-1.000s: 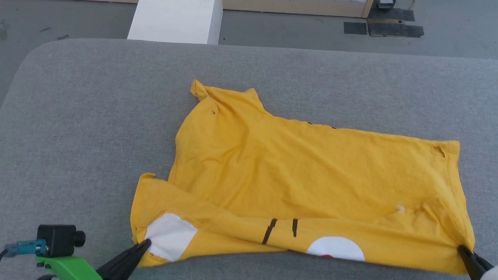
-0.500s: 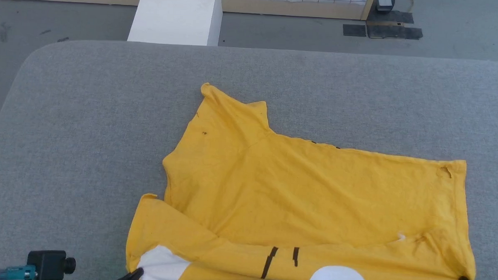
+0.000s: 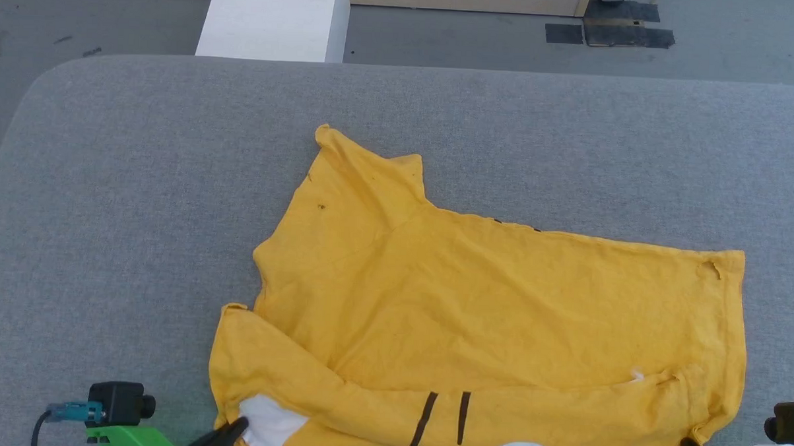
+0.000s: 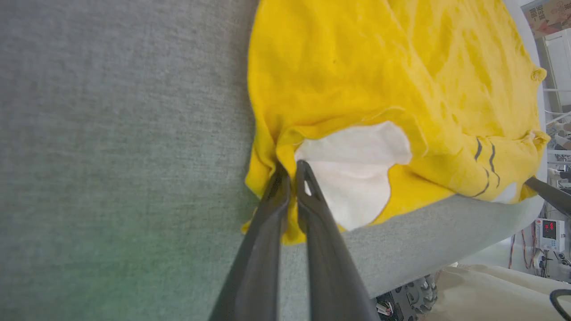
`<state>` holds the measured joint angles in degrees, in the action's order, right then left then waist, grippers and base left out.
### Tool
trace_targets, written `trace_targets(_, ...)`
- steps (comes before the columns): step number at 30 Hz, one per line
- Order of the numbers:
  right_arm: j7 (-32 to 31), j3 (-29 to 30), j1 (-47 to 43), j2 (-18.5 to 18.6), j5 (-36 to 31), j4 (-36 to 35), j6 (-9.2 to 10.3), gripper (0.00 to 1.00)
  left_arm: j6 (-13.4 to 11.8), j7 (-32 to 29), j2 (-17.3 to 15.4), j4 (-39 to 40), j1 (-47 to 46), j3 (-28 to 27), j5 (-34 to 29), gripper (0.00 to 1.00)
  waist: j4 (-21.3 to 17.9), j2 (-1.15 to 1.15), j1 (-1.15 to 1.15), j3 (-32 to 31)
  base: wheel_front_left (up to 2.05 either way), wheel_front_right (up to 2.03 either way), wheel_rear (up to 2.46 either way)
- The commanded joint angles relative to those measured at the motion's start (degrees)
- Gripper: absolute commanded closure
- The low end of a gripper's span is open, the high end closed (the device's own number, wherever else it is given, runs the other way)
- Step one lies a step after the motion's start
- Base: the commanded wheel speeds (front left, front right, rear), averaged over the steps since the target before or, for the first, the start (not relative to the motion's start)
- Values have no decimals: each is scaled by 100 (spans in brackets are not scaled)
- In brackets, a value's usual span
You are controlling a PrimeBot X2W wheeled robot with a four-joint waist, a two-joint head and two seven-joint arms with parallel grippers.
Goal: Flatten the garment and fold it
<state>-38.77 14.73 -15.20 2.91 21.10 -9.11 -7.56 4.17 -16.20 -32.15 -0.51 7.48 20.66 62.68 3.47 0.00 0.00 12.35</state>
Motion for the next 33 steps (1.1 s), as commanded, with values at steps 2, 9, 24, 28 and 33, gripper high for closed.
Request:
trace_targets(2,125,23,112,-3,-60,76,8,0,35,64,56,-83,-147,-29,-10,0,-11,0,0,5,0,0,0)
trace_targets(9,304,246,110,-3,188,-172,8,0,102,354,-19,107,-19,-228,34,0,-1,0,0,3,0,0,0)
trace_targets(24,2697,255,706,-3,-925,-1249,8,0,-475,2926,404,917,-175,-1198,-1476,0,73,0,0,37,0,0,0)
trace_targets(28,3565,140,830,-3,-1208,-966,8,0,-619,3110,812,933,-332,-1554,-2307,0,70,0,0,85,0,0,0)
trace_targets(33,4221,82,868,-3,-1408,-524,8,0,-388,3117,1533,990,-309,-1984,-3368,0,36,0,0,135,0,0,0)
